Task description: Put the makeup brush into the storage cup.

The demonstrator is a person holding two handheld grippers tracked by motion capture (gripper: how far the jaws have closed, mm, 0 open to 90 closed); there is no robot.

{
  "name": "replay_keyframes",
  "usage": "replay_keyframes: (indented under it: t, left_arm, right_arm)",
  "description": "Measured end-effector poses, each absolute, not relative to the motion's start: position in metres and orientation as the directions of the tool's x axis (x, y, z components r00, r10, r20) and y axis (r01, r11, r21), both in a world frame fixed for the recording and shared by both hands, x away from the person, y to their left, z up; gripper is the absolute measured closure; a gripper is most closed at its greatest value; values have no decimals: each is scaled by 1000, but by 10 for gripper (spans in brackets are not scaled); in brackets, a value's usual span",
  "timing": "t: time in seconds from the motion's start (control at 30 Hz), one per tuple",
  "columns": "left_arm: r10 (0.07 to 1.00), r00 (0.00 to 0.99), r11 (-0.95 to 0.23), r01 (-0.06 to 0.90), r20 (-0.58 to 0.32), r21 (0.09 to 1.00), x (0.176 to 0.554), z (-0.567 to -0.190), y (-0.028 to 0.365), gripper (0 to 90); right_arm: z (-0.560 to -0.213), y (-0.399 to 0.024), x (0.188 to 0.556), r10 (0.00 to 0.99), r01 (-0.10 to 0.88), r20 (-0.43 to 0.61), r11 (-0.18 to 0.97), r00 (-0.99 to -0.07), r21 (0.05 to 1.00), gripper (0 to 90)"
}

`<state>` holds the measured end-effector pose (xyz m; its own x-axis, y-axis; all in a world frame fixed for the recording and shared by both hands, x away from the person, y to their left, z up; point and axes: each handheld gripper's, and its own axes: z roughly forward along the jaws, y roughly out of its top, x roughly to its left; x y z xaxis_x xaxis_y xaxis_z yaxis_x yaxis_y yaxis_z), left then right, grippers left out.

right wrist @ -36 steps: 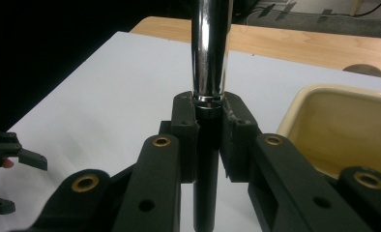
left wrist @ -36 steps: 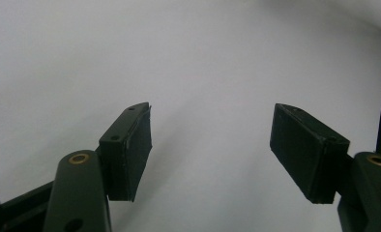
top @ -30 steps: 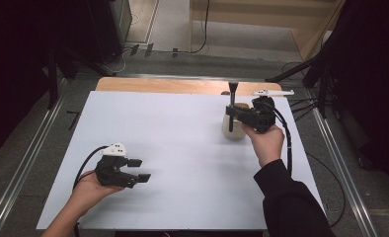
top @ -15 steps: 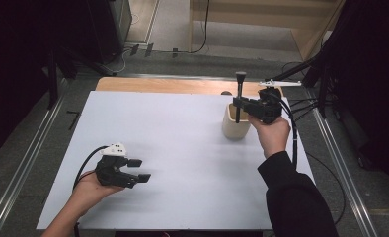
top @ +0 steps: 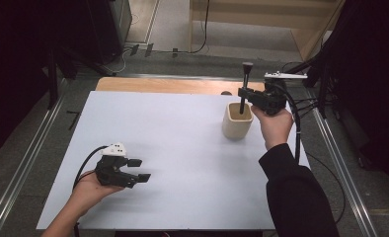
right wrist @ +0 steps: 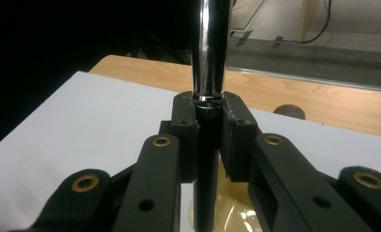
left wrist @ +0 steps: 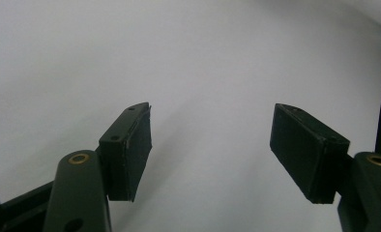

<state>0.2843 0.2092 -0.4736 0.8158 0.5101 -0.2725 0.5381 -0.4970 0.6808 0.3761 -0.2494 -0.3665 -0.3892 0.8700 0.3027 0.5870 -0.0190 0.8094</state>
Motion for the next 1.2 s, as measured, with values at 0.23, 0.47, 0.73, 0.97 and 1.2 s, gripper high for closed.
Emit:
replay_keyframes:
  t: [0.23, 0.47, 0.73, 0.97, 1.2]
  left_arm:
    - [508, 817, -498, 537, -273, 681, 284, -474, 209, 320]
    - [507, 817, -497, 537, -274, 682, 284, -473, 209, 320]
    - [503, 819, -500, 536, -276, 680, 284, -474, 209, 319]
    - [503, 819, -500, 537, -276, 679, 284, -474, 209, 319]
    - [502, 819, -500, 536, -276, 681, 284, -474, 209, 318]
  right_arm:
    - [-371, -253, 383, 891, 581, 283, -27, -355, 814, 796]
    - [-376, -254, 387, 910, 561, 251, -25, -329, 827, 795]
    - [-382, -255, 391, 920, 545, 235, -28, -315, 838, 795]
    - [-389, -256, 393, 915, 540, 248, -41, -317, 840, 795]
    - [-392, -253, 395, 915, 540, 245, -35, -322, 841, 795]
